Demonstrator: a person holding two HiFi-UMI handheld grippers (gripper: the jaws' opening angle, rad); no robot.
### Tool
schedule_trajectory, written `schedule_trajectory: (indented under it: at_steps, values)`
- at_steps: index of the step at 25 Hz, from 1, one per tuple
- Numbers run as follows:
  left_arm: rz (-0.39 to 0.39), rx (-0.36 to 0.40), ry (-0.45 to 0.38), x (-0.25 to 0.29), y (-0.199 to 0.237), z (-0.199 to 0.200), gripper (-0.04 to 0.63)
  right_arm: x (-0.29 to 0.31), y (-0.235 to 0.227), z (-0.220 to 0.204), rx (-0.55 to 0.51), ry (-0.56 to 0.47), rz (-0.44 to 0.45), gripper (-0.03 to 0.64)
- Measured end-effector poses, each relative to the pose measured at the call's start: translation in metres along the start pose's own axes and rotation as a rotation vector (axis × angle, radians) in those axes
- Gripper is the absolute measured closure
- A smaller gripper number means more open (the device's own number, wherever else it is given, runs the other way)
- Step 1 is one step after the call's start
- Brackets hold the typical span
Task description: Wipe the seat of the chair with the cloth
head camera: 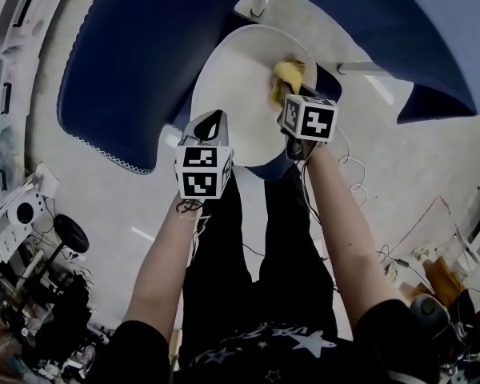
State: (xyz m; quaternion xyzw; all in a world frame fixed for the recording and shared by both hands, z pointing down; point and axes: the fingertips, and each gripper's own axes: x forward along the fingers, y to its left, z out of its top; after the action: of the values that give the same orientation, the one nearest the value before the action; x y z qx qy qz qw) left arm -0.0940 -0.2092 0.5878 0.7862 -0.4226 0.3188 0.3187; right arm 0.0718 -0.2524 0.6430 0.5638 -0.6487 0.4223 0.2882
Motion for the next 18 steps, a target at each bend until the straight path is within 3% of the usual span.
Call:
schedule_trajectory:
  at_steps: [7,12,15,18]
  values:
    - [0.027,-0.051,-0.002,-0.007,0.026,-0.008,0.576,0.025,0.104,0.017,-0.082,-0.003,0.192,0.548]
    - [0.033,-0.081,0.004,-0.012,0.041,-0.017,0.576,0.047,0.156,0.016,-0.184,0.025,0.277,0.548]
    - [0.019,-0.099,0.013,-0.015,0.047,-0.023,0.576,0.06,0.169,0.009,-0.217,0.061,0.281,0.548]
    - [-0.01,-0.081,0.031,-0.015,0.049,-0.029,0.575,0.065,0.161,0.003,-0.203,0.078,0.224,0.548]
